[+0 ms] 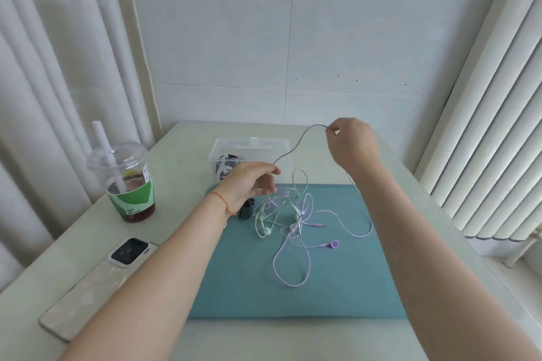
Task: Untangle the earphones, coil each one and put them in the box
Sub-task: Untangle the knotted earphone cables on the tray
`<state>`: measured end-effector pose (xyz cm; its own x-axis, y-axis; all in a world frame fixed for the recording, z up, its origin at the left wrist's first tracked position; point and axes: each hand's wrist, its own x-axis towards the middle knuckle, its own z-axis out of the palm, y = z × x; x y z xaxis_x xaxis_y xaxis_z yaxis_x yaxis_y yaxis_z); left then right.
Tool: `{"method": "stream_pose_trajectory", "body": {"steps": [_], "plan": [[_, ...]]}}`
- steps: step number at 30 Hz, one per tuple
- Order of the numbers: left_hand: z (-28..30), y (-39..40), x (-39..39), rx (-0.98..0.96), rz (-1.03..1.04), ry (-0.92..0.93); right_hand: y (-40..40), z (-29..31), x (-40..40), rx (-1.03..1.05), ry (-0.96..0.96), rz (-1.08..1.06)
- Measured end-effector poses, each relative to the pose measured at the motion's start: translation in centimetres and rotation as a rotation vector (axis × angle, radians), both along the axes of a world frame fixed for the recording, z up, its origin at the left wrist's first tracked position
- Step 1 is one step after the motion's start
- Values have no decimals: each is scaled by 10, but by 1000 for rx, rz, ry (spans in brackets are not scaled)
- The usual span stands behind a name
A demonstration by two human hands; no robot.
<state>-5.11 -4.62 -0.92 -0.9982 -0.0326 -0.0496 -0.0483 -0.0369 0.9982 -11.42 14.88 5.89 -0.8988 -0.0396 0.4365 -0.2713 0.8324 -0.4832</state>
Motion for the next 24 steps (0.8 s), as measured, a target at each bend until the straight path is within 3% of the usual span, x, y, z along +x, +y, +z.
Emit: {"method": "stream_pose_trajectory", "body": {"steps": [5, 9, 11, 14, 19, 22, 24], "plan": [[20, 18, -4, -202, 0, 114, -22, 3, 27, 165, -51, 430], [35, 39, -7, -310, 21, 200, -27, -5, 25, 414, -74, 300], [35, 42, -9, -305, 12, 208, -20, -7, 20, 434, -76, 245], [19, 39, -7, -302, -74, 150, -11, -4, 12, 274, -79, 184], [-31, 33, -6, -452, -44, 8, -5, 3, 10, -331, 131, 62], [-35, 32, -7, -530, -51, -30, -3, 2, 6, -287, 78, 38], [-24, 34, -9, -581, -9, 59, -1, -2, 5, -186, -16, 50]]}}
